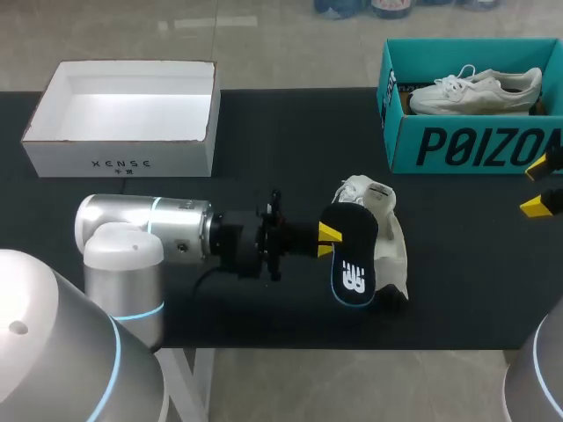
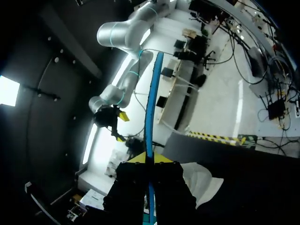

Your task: Take the shoe out of the shoebox, open the shoe tongue, remove and reinsert the insole, then place the shoe into the shoebox

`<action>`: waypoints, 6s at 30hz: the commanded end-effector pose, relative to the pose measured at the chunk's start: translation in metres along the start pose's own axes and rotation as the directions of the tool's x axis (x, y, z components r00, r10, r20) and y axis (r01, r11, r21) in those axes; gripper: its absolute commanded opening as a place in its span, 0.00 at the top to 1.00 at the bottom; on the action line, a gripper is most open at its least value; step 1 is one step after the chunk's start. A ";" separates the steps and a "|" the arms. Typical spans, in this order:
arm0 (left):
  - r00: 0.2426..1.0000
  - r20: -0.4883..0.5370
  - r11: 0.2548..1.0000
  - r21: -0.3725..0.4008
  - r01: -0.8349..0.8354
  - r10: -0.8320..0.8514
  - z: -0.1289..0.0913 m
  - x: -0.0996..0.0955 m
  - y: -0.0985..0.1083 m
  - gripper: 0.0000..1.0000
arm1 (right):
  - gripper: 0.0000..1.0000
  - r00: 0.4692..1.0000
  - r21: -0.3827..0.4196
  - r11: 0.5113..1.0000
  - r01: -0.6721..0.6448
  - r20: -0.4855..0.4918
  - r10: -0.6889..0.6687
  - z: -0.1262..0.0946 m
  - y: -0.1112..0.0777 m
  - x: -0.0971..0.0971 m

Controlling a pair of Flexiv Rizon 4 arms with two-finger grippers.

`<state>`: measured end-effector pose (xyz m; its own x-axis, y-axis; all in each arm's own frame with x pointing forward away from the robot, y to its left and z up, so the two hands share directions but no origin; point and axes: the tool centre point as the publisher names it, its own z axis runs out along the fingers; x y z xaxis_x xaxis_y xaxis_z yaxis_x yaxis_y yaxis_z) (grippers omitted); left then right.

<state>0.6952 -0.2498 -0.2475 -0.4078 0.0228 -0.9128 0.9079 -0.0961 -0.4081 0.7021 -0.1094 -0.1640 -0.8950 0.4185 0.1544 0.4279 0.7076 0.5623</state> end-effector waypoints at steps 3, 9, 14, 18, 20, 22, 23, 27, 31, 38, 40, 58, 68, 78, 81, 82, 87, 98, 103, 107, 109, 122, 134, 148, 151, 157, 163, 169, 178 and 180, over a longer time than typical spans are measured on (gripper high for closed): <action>0.999 0.009 0.999 0.030 0.039 -0.039 0.016 0.014 0.001 1.00 | 0.00 1.000 0.001 1.000 0.000 0.003 0.000 0.001 -0.001 0.001; 0.995 -0.017 0.994 0.051 0.094 -0.093 0.034 0.024 0.011 1.00 | 0.00 1.000 0.001 1.000 0.000 0.003 0.000 0.001 -0.001 0.001; 0.988 -0.020 0.985 0.080 0.154 -0.153 0.044 0.030 0.023 1.00 | 0.00 1.000 0.001 1.000 0.000 0.003 0.000 0.001 -0.001 0.001; 0.982 -0.022 0.974 0.120 0.191 -0.190 0.049 0.031 0.032 1.00 | 0.00 1.000 0.001 1.000 0.000 0.003 0.000 0.001 -0.001 0.001; 0.980 -0.018 0.972 0.124 0.198 -0.197 0.051 0.030 0.035 1.00 | 0.00 1.000 0.001 1.000 0.000 0.003 0.000 0.001 -0.001 0.001; 0.979 -0.022 0.970 0.127 0.205 -0.204 0.052 0.029 0.039 1.00 | 0.00 1.000 0.001 1.000 0.000 0.003 0.000 0.001 -0.001 0.001; 0.979 -0.024 0.970 0.127 0.205 -0.203 0.054 0.028 0.040 1.00 | 0.00 1.000 0.001 1.000 0.000 0.003 0.000 0.001 -0.001 0.001; 0.978 -0.032 0.970 0.130 0.207 -0.205 0.057 0.025 0.041 1.00 | 0.00 1.000 0.001 1.000 0.000 0.003 0.000 0.001 -0.001 0.001; 0.982 -0.054 0.974 0.130 0.185 -0.179 0.061 0.019 0.036 1.00 | 0.00 1.000 0.001 1.000 0.000 0.003 0.000 0.001 -0.001 0.001; 0.985 -0.064 0.976 0.137 0.169 -0.162 0.067 0.011 0.028 1.00 | 0.00 1.000 0.001 1.000 0.000 0.003 0.000 0.001 -0.001 0.001; 0.985 -0.067 0.976 0.140 0.168 -0.160 0.069 0.011 0.026 1.00 | 0.00 1.000 0.001 1.000 0.000 0.003 0.000 0.001 -0.001 0.001; 0.981 -0.067 0.975 0.122 0.188 -0.181 0.066 0.024 0.029 1.00 | 0.00 1.000 0.001 1.000 0.000 0.003 0.000 0.001 -0.001 0.001; 0.971 -0.086 0.970 0.078 0.232 -0.225 0.058 0.036 0.038 1.00 | 0.00 1.000 0.001 1.000 0.000 0.003 0.000 0.001 -0.001 0.001; 0.962 -0.100 0.965 0.039 0.258 -0.253 0.056 0.051 0.067 1.00 | 0.00 1.000 0.001 1.000 0.000 0.003 0.000 0.001 -0.001 0.001; 0.965 -0.089 0.968 0.028 0.251 -0.248 0.057 0.050 0.077 1.00 | 0.00 1.000 0.001 1.000 0.000 0.003 0.000 0.001 -0.001 0.001; 0.966 -0.087 0.968 0.024 0.248 -0.245 0.057 0.050 0.080 1.00 | 0.00 1.000 0.001 1.000 0.000 0.003 0.000 0.001 -0.001 0.001; 0.968 -0.075 0.970 0.010 0.241 -0.240 0.060 0.048 0.095 1.00 | 0.00 1.000 0.001 1.000 0.000 0.003 0.000 0.001 -0.001 0.001; 0.965 -0.061 0.966 -0.063 0.253 -0.256 0.055 0.057 0.117 1.00 | 0.00 1.000 0.001 1.000 0.000 0.003 0.000 0.001 -0.001 0.001; 0.965 -0.062 0.964 -0.093 0.248 -0.254 0.048 0.057 0.120 1.00 | 0.00 1.000 0.001 1.000 0.000 0.003 0.000 0.001 -0.001 0.001; 0.968 -0.074 0.968 -0.098 0.231 -0.239 0.047 0.050 0.115 0.89 | 0.00 1.000 0.001 1.000 0.000 0.003 0.000 0.001 -0.001 0.001; 0.969 -0.075 0.969 -0.098 0.228 -0.235 0.046 0.048 0.113 0.69 | 0.00 1.000 0.001 1.000 0.000 0.003 0.000 0.001 -0.001 0.001; 0.967 -0.097 0.971 -0.073 0.229 -0.235 0.054 0.050 0.100 0.70 | 0.00 1.000 0.001 1.000 0.000 0.003 0.000 0.001 -0.001 0.001; 0.963 -0.132 0.972 -0.056 0.228 -0.233 0.064 0.049 0.100 1.00 | 0.00 1.000 0.001 1.000 0.000 0.003 0.000 0.001 -0.001 0.001; 0.966 -0.099 0.970 -0.072 0.232 -0.239 0.071 0.059 0.119 1.00 | 0.00 1.000 0.001 1.000 0.000 0.003 0.000 0.001 -0.001 0.001; 0.967 -0.095 0.969 -0.093 0.227 -0.236 0.067 0.060 0.126 1.00 | 0.00 1.000 0.001 1.000 0.000 0.003 0.000 0.001 -0.001 0.001; 0.970 -0.090 0.969 -0.120 0.217 -0.228 0.063 0.058 0.139 1.00 | 0.00 1.000 0.001 1.000 0.000 0.003 0.000 0.001 -0.001 0.001; 0.968 -0.106 0.969 -0.118 0.216 -0.229 0.066 0.056 0.138 0.58 | 0.00 1.000 0.001 1.000 0.000 0.003 0.000 0.001 -0.001 0.001; 0.968 -0.111 0.970 -0.122 0.212 -0.226 0.061 0.052 0.126 0.18 | 0.00 1.000 0.001 1.000 0.000 0.003 0.000 0.001 -0.001 0.001; 0.968 -0.129 0.974 -0.099 0.204 -0.216 0.067 0.051 0.110 0.51 | 0.00 1.000 0.001 1.000 0.000 0.003 0.000 0.001 -0.001 0.001; 0.967 -0.130 0.973 -0.093 0.210 -0.221 0.070 0.053 0.109 0.54 | 0.00 1.000 0.001 1.000 0.000 0.003 0.000 0.001 -0.001 0.001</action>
<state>0.7664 -0.3251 -0.3368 -0.5822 0.1721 -0.7946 0.8068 0.0017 -0.5908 0.7018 -0.1098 -0.1643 -0.8953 0.4181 0.1535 0.4270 0.7076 0.5629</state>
